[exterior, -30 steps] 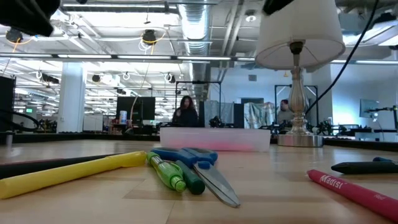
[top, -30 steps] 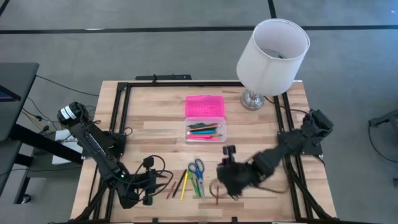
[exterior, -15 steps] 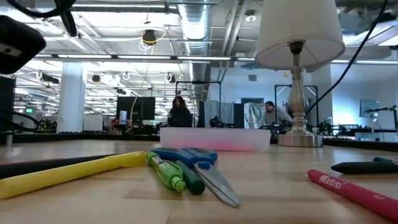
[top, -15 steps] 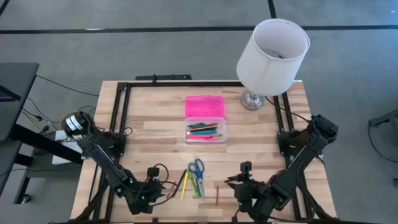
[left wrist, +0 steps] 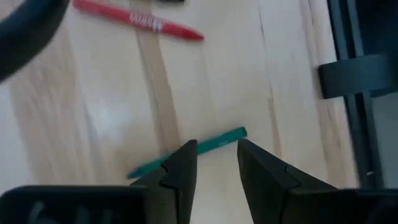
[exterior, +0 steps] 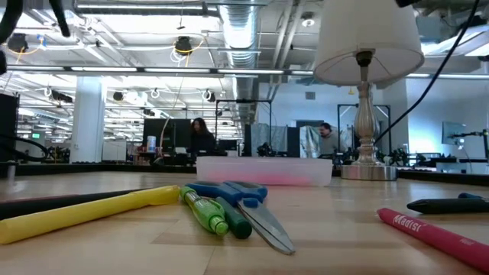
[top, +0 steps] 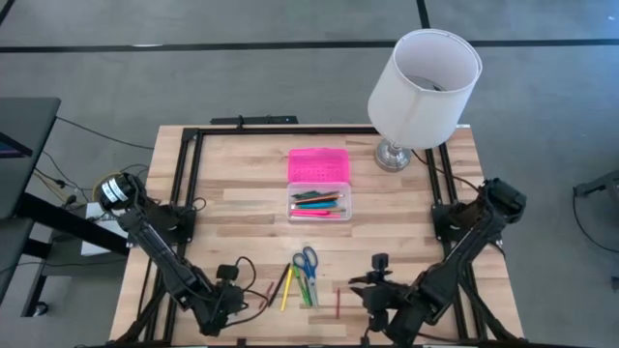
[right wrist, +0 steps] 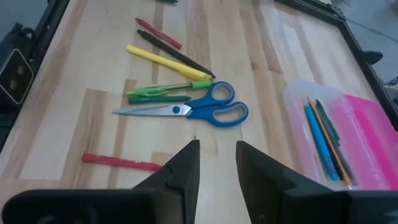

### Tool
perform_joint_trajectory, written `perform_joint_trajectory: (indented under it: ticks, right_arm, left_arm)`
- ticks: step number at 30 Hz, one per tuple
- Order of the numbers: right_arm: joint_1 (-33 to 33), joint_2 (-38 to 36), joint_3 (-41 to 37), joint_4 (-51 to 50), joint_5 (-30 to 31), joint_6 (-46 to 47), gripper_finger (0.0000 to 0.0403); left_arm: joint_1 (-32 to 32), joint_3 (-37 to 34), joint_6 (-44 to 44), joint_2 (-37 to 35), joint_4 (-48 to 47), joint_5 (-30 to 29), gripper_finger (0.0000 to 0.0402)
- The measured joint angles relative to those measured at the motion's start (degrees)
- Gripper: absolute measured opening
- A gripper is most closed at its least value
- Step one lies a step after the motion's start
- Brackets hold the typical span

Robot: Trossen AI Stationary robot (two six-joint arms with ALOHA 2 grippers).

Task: Pick & place school supplies into a supply box
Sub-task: Put the left green crayon into the supply box

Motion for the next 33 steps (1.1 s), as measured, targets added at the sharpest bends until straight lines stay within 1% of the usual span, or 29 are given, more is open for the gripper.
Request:
perform_joint_trajectory:
  ticks: [4, 9, 11, 18, 26, 33]
  right_arm:
    - [-1.1, 0.0, -2.1, 5.0, -0.3, -4.0, 0.0098]
    - [-2.3, 0.0, -2.2, 5.2, -1.3, -4.3, 0.0097]
    - [-2.3, 0.0, -2.2, 5.2, -1.7, -4.3, 0.0097]
    - [-2.2, 0.0, -2.2, 5.7, -1.9, -4.3, 0.0098]
    - [-2.2, 0.0, -2.2, 5.9, -1.9, -4.3, 0.0097]
    - [-2.2, 0.0, -2.2, 5.9, -1.8, -4.3, 0.0098]
  left_arm:
    - [-0.6, 0.0, 10.1, 0.2, -3.3, -4.0, 0.0109]
    - [-2.1, 0.0, 23.7, 0.4, -3.1, -5.4, 0.0109]
    - [-2.6, 0.0, 27.1, 0.4, -3.0, -5.4, 0.0109]
    - [-2.6, 0.0, 30.5, 0.5, -2.6, -8.4, 0.0109]
    - [-2.6, 0.0, 33.9, 6.7, -2.1, -6.9, 0.0109]
    - [-2.3, 0.2, 34.0, 8.0, -1.6, -6.9, 0.0109]
